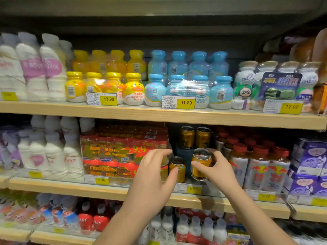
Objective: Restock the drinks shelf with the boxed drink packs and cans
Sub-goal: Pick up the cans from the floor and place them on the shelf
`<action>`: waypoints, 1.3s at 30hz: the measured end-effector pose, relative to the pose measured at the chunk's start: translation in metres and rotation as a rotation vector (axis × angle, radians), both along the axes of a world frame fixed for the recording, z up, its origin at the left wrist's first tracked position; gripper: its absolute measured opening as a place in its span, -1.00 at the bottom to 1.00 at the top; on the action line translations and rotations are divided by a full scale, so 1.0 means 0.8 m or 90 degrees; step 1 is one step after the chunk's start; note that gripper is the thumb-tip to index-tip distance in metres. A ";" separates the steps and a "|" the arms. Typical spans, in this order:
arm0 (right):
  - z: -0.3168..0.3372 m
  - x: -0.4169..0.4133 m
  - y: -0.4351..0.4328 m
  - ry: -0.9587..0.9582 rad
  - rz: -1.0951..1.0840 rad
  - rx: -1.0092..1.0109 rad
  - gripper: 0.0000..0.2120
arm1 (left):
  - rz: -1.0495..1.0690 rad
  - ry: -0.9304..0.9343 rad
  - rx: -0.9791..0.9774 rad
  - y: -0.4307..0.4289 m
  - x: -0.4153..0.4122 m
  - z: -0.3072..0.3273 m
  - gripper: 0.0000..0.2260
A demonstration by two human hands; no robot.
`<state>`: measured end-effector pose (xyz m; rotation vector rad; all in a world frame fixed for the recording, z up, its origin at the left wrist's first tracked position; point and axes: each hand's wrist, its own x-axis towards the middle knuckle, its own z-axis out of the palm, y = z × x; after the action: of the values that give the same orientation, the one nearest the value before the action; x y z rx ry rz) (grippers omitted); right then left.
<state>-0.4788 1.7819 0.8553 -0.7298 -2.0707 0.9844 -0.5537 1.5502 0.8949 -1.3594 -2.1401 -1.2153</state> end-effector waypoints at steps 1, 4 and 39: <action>-0.005 -0.006 0.002 -0.013 -0.007 0.003 -0.36 | -0.005 -0.008 0.009 -0.010 0.003 0.002 -0.62; -0.018 -0.018 0.006 -0.038 -0.024 -0.008 -0.33 | -0.013 -0.025 0.036 -0.036 0.009 0.008 -0.65; 0.027 0.084 -0.101 0.068 -0.022 0.022 -0.33 | -0.169 -0.128 0.055 -0.023 0.000 0.002 -0.60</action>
<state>-0.4117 1.7010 0.8766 -0.6779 -1.9729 0.9455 -0.5537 1.5318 0.8968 -1.5798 -2.0541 -1.5883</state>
